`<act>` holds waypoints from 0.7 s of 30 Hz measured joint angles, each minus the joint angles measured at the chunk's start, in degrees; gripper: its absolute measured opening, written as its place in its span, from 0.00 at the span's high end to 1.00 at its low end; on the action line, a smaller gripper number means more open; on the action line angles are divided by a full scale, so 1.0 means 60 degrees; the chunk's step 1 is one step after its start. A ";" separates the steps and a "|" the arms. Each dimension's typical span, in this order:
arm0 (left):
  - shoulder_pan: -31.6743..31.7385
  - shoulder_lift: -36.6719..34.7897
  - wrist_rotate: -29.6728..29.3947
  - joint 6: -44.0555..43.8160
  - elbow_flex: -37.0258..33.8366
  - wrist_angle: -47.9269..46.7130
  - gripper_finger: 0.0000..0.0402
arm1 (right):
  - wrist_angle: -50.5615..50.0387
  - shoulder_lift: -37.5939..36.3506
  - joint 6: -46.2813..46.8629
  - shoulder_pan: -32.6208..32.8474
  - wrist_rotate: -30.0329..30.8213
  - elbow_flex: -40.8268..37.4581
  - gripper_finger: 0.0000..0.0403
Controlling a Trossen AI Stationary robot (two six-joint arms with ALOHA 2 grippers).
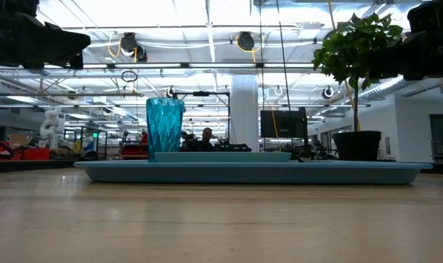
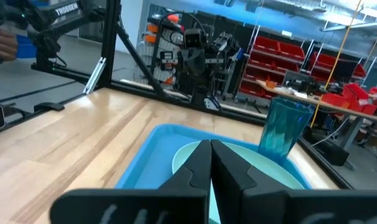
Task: Pick and place plate/cup/fork/spoon on tray
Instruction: Return to Home Position
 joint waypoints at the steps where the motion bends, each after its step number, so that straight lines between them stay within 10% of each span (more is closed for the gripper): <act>1: 0.0000 0.0003 0.0000 -0.0084 0.0000 -0.0014 0.97 | -0.0022 -0.0062 -0.0010 0.0000 -0.0002 0.0000 1.00; 21: 0.0000 0.0003 0.0426 -0.0612 0.0000 -0.0258 0.98 | 0.0010 0.0069 0.0051 -0.0001 0.0264 0.0000 1.00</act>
